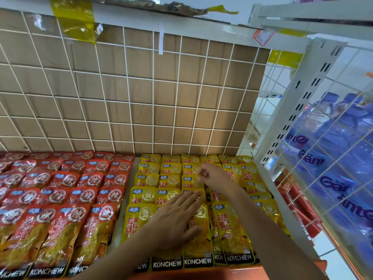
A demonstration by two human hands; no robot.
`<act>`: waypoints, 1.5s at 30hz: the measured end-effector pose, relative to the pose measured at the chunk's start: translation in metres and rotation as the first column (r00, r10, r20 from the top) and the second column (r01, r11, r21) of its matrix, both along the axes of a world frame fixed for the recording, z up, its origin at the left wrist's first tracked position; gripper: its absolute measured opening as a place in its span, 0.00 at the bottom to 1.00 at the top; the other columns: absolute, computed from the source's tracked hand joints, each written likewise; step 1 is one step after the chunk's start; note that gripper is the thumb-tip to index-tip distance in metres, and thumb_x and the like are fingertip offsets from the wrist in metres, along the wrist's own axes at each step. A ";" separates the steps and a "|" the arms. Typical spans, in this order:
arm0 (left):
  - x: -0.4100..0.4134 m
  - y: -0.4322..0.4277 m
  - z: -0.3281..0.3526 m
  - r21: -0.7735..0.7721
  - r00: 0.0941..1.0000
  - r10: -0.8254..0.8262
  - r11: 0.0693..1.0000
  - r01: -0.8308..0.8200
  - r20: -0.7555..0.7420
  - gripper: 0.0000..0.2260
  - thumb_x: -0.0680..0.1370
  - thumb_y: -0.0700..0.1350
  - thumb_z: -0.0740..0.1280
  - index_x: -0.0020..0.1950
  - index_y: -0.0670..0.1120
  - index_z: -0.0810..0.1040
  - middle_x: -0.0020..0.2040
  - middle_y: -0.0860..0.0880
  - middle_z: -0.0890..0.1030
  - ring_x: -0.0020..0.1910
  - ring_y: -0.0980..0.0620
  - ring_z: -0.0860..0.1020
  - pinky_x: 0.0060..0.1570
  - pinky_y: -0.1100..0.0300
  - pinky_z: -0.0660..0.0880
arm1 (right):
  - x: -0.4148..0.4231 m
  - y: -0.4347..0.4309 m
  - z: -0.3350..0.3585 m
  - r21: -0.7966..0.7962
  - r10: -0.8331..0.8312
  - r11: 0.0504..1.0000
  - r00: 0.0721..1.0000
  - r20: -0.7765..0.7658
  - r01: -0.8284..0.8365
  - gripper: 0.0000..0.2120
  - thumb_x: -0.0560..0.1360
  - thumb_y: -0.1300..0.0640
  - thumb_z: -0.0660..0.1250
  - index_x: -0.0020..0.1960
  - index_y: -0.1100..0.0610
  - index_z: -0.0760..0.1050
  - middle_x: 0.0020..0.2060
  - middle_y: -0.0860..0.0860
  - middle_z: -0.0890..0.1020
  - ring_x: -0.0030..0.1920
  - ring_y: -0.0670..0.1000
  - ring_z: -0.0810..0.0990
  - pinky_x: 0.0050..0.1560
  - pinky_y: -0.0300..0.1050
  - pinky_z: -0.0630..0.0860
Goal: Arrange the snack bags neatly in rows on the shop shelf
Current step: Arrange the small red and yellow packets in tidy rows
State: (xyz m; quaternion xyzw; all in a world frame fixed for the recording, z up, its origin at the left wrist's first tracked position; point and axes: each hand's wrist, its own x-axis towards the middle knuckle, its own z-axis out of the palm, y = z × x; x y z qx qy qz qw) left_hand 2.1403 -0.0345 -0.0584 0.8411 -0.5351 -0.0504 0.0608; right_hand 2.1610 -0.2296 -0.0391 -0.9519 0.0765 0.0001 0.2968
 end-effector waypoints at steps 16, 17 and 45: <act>0.023 -0.030 0.028 -0.072 0.966 0.230 0.968 -0.239 -0.117 0.26 0.80 0.57 0.51 0.76 0.51 0.50 0.77 0.54 0.50 0.75 0.54 0.49 0.73 0.56 0.47 | -0.039 -0.025 0.015 -0.065 -0.237 0.967 0.965 0.114 0.246 0.19 0.76 0.52 0.64 0.67 0.53 0.68 0.63 0.50 0.74 0.63 0.52 0.72 0.62 0.48 0.70; 0.026 -0.036 0.030 -0.056 0.960 0.253 0.964 -0.261 -0.120 0.26 0.81 0.54 0.53 0.76 0.50 0.50 0.77 0.53 0.49 0.75 0.53 0.49 0.73 0.55 0.48 | -0.042 -0.028 0.015 -0.084 -0.234 0.966 0.967 0.104 0.243 0.20 0.77 0.51 0.63 0.67 0.53 0.67 0.64 0.51 0.73 0.63 0.52 0.71 0.62 0.48 0.69; 0.088 -0.121 0.006 0.038 0.942 0.320 0.947 -0.318 -0.098 0.25 0.80 0.58 0.48 0.75 0.51 0.58 0.76 0.52 0.57 0.73 0.50 0.59 0.70 0.55 0.51 | -0.004 -0.077 0.000 -0.338 0.076 0.937 0.997 -0.035 -0.083 0.19 0.80 0.55 0.55 0.70 0.54 0.65 0.69 0.50 0.68 0.70 0.51 0.63 0.69 0.48 0.57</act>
